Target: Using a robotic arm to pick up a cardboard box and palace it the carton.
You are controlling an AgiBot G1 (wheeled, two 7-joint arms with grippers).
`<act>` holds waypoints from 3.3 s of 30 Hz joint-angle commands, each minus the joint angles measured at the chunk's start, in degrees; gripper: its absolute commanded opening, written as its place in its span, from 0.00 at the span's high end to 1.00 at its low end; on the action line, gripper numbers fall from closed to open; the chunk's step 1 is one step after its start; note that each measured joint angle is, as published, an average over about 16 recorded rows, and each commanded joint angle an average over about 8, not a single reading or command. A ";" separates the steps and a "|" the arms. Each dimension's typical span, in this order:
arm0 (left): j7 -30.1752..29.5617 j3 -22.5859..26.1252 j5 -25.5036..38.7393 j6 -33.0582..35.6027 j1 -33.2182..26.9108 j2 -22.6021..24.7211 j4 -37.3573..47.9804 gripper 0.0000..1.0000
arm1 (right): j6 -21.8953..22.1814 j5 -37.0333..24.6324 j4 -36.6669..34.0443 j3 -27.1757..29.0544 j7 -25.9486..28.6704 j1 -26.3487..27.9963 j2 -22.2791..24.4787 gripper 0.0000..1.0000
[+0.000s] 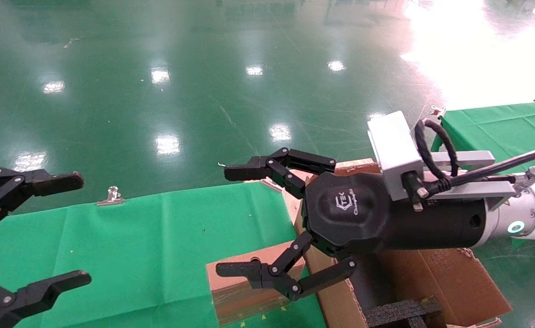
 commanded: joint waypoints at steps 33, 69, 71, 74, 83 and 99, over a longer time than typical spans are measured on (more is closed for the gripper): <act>0.00 0.01 0.00 0.00 0.00 0.00 0.00 1.00 | -4.28 -28.82 -0.77 -15.34 2.93 15.73 -5.12 0.00; 0.01 0.01 -0.01 -0.02 0.01 -0.01 0.02 0.00 | -4.82 -51.49 -18.15 -43.86 -3.65 36.19 -25.85 0.64; 0.01 0.02 -0.01 -0.02 0.01 -0.01 0.02 0.00 | -4.80 -51.44 -18.03 -43.68 -3.62 36.12 -25.76 0.89; 0.01 0.02 -0.01 -0.02 0.01 -0.01 0.02 0.00 | -4.78 -51.35 -17.83 -43.39 -3.58 35.99 -25.61 1.00; 0.01 0.02 -0.02 -0.02 0.01 -0.01 0.02 0.00 | -4.71 -51.12 -17.41 -42.84 -3.42 35.67 -25.32 1.00; 0.01 0.02 -0.02 -0.02 0.01 -0.01 0.02 0.00 | -4.62 -50.96 -17.13 -42.48 -3.29 35.48 -25.12 1.00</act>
